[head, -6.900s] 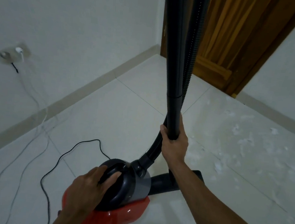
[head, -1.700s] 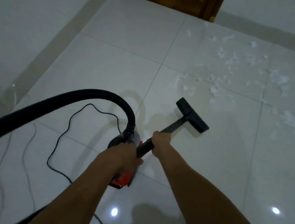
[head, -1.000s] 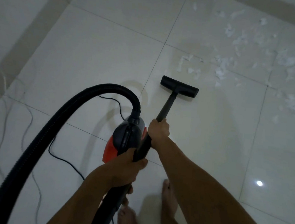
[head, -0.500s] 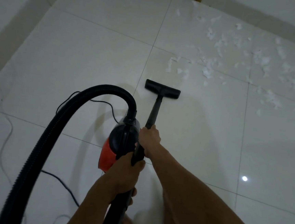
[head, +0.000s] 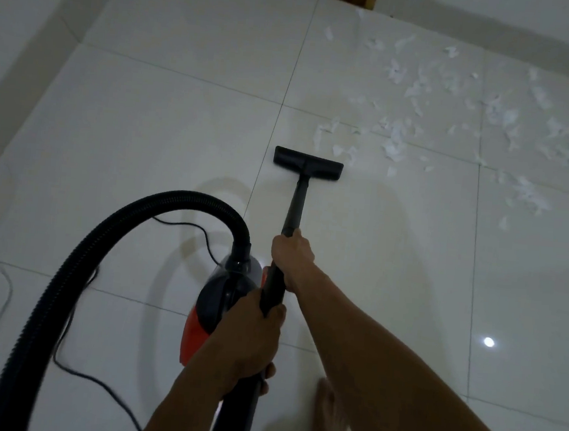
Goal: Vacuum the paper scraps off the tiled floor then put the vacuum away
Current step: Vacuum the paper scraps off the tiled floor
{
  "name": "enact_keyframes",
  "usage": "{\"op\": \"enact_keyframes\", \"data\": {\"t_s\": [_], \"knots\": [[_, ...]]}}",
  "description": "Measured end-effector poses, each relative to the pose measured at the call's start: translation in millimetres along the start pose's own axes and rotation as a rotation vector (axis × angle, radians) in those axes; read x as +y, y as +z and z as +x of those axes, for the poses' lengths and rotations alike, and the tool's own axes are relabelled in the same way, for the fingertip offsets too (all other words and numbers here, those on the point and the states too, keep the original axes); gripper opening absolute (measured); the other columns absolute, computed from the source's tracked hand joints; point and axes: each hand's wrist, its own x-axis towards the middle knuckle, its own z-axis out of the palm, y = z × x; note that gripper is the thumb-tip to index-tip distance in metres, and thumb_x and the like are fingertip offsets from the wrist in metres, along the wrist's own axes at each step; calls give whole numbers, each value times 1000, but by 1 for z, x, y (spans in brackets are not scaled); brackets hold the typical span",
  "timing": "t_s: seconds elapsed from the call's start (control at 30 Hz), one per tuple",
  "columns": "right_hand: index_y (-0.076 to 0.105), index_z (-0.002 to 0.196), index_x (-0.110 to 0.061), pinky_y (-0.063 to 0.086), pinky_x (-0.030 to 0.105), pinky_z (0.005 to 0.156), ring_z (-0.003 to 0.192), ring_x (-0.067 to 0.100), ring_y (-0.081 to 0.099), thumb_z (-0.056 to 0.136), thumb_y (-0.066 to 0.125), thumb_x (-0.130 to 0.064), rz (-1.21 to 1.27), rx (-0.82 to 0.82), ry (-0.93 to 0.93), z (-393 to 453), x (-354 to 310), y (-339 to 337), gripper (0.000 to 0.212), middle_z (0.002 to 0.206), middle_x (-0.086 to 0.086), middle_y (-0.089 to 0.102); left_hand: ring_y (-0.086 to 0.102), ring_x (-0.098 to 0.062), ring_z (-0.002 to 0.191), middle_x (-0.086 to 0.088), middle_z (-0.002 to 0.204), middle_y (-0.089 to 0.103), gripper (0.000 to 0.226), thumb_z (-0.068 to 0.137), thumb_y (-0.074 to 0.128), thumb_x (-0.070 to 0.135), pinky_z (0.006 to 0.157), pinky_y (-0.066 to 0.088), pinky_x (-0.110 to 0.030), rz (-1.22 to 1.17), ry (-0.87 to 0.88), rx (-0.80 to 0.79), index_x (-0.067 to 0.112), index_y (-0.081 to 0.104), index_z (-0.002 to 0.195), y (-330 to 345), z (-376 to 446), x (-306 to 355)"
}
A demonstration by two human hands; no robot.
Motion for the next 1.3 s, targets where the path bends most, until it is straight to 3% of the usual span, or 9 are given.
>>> {"op": "enact_keyframes", "data": {"t_s": [0.13,0.23,0.33,0.4,0.5,0.67,0.87,1.1,1.3], "knots": [[38,142,-14,62,44,74,92,31,66,93,44,-15,13,-15,-34,22,-24,-18,50,116,13,56,49,-12,36,-5,58,48,13,101,44,28,42,45,-26,-44,-3,0,19,51,107,3,17,38],[39,143,-13,54,26,45,70,24,68,98,44,-11,80,-3,-11,44,-44,-38,46,113,14,58,50,-12,34,-7,60,49,15,101,43,26,40,45,-25,-4,7,11,17,52,109,8,35,69],[38,144,-13,50,22,39,68,24,70,98,47,-11,107,10,9,65,-64,-50,46,111,14,59,51,-13,33,-9,60,49,18,101,42,24,39,45,-25,23,29,26,10,52,105,11,55,96],[38,142,-13,54,24,44,74,26,70,98,46,-11,99,4,-19,78,-76,-55,45,116,15,58,51,-15,34,-11,61,50,18,101,43,24,40,46,-25,30,30,33,9,53,104,11,66,112],[39,139,-7,61,40,76,100,34,65,95,47,-10,50,-38,-78,96,-97,-57,44,128,18,52,52,-13,36,-9,62,52,21,101,44,25,40,45,-21,127,72,70,8,55,107,5,83,133],[39,142,-14,46,19,35,63,21,68,96,50,-10,117,16,4,122,-143,-56,48,109,13,60,53,-16,56,-5,68,57,24,99,45,29,58,47,-29,269,123,102,9,59,103,-21,114,167],[44,139,-13,58,29,50,60,21,66,95,51,-9,141,22,27,161,-211,-50,45,97,11,59,57,-22,57,-9,74,56,23,100,45,33,65,58,-42,228,87,90,17,51,113,-52,145,228],[43,141,-15,56,27,47,60,20,65,96,54,-12,127,68,56,196,-286,-56,46,104,12,59,56,-15,50,-6,80,53,29,101,42,34,45,50,-23,229,3,64,25,36,127,-79,156,298],[45,138,-14,61,30,54,59,20,65,95,53,-10,155,90,57,231,-336,-65,44,108,12,58,57,-15,48,-7,75,58,22,100,42,37,43,50,-25,306,27,118,23,42,117,-96,184,346]]}}
